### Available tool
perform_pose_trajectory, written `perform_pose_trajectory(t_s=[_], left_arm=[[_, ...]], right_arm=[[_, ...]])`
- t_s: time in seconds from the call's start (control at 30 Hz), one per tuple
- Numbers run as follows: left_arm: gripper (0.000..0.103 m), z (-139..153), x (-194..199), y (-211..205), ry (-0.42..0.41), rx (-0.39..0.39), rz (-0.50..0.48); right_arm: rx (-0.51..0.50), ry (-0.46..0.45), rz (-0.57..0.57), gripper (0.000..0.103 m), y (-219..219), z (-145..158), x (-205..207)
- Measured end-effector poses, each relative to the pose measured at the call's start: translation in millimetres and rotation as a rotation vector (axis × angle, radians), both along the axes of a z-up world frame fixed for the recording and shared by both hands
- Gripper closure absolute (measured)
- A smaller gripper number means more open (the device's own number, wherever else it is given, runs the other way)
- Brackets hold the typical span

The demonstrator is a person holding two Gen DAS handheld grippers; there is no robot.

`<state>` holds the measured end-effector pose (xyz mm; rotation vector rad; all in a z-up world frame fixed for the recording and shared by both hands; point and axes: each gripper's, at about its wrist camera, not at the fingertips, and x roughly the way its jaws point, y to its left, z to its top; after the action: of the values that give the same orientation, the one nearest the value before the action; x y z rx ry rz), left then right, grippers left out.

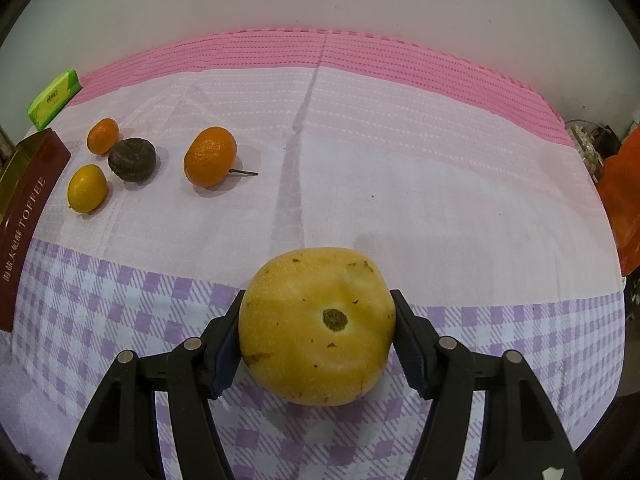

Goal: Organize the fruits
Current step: 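Carry the orange into the gold tin and open the left tool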

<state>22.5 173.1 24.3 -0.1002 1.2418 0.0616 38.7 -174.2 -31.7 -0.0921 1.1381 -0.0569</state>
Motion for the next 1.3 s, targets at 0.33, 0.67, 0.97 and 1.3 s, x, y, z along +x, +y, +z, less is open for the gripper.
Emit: perform_pose_trajectory(t_s=[0.33, 0.67, 0.97, 1.3], left_arm=[[0.065, -19, 2, 19, 0.034, 0.004, 0.033], [0.072, -31, 10, 20, 0.042, 0.007, 0.023], [0.072, -38, 14, 18, 0.039, 0.011, 0.017], [0.072, -36, 6, 11, 0.035, 0.036, -0.002]], right_arm=[[-0.004, -0.002, 0.002, 0.04, 1, 0, 0], [-0.012, -0.005, 0.007, 0.04, 1, 1, 0], [-0.018, -0.009, 0.013, 0.04, 0, 1, 1], [-0.035, -0.032, 0.022, 0.041, 2, 2, 1]])
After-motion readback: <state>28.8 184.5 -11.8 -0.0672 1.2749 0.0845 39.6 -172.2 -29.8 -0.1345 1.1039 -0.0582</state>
